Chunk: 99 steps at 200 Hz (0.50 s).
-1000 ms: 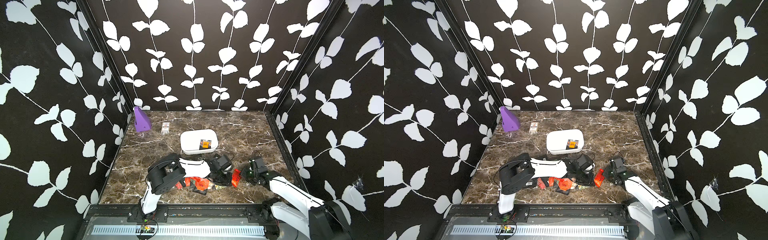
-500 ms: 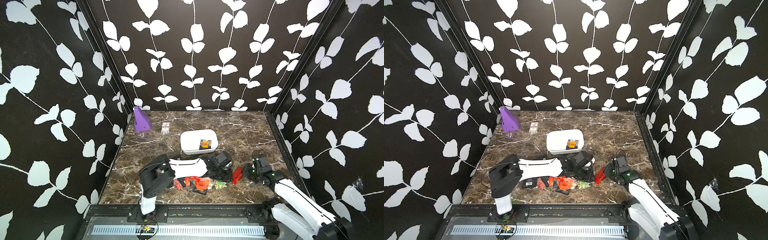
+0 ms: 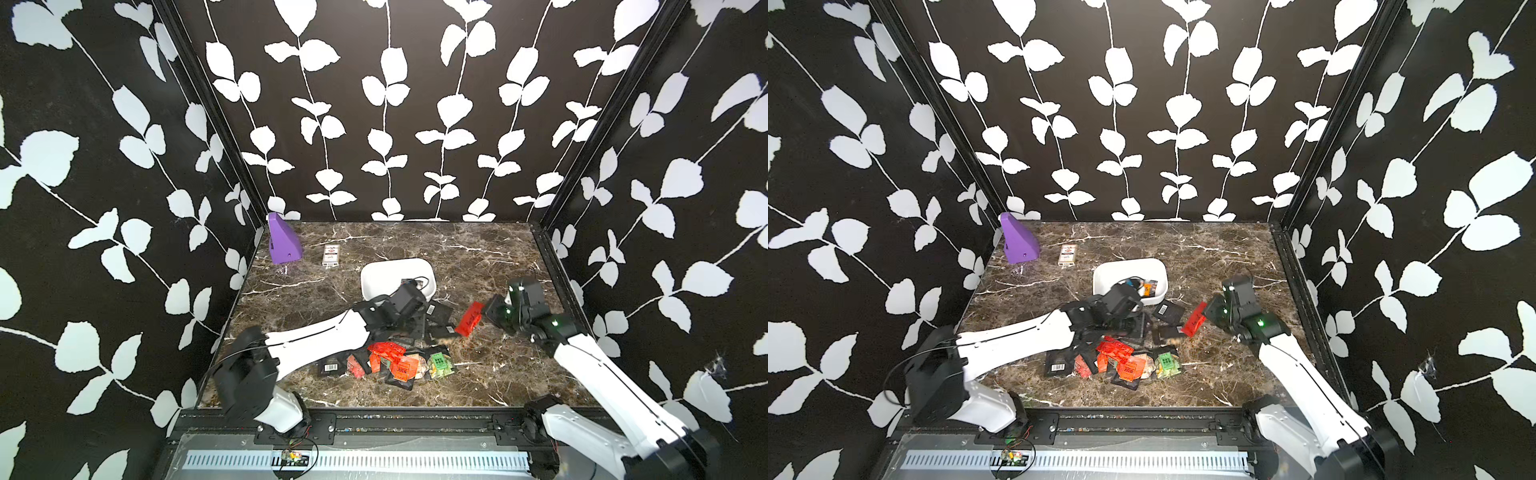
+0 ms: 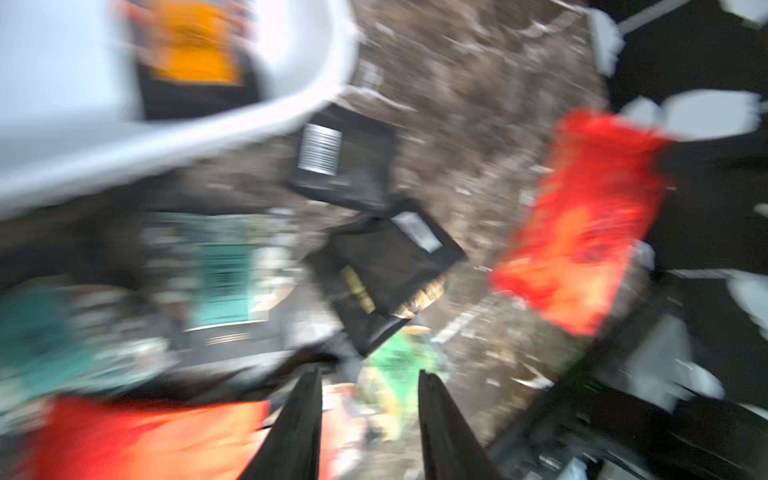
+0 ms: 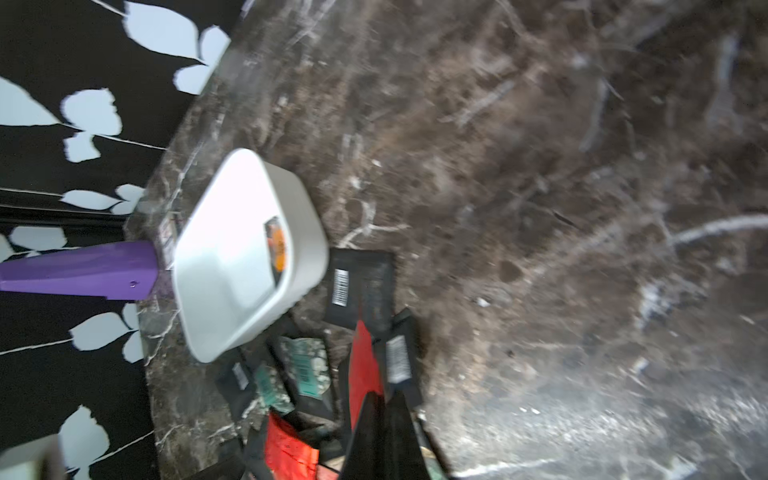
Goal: Put the tea bags into the storage box
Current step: Pick up the tea bag from the center of the board.
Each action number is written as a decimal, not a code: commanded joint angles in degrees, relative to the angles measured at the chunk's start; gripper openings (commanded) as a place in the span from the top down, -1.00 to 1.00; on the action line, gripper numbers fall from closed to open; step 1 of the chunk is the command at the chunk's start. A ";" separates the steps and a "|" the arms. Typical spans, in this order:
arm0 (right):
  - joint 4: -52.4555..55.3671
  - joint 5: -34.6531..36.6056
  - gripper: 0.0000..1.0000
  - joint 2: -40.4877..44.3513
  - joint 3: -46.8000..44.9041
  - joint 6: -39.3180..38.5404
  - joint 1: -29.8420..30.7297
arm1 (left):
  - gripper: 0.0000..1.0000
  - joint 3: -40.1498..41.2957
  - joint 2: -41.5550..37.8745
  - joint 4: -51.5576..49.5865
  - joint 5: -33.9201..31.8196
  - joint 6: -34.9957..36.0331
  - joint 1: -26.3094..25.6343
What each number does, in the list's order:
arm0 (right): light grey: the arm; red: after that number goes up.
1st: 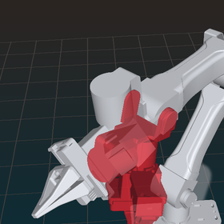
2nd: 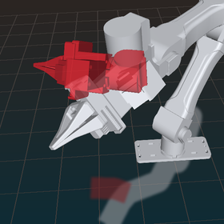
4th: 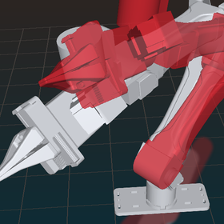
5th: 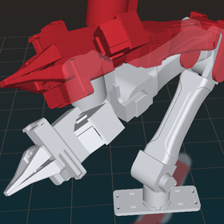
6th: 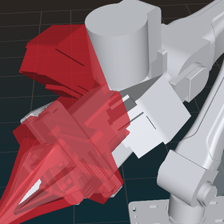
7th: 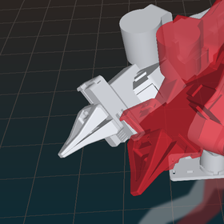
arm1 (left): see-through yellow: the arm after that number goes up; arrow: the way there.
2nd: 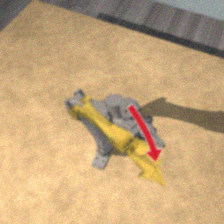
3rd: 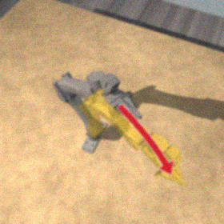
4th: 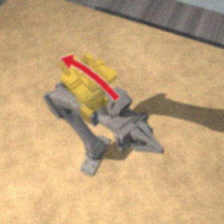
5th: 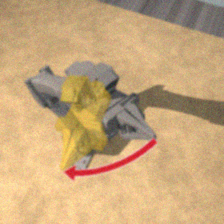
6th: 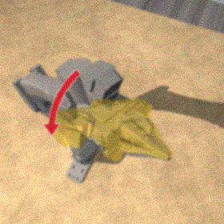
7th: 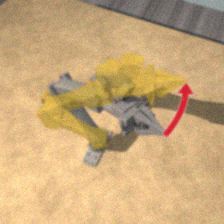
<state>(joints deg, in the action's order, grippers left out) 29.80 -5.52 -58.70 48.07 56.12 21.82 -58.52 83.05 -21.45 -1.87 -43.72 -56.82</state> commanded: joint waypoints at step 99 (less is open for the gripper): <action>-11.02 1.43 1.00 -38.32 35.53 -0.22 12.55 | 0.01 18.37 -23.71 -5.28 -18.61 -5.02 4.37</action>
<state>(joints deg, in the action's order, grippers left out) 22.55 -3.77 -89.80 77.65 55.18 33.06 -43.31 63.05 -25.58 -18.46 -46.50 -53.23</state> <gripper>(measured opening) 0.047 0.478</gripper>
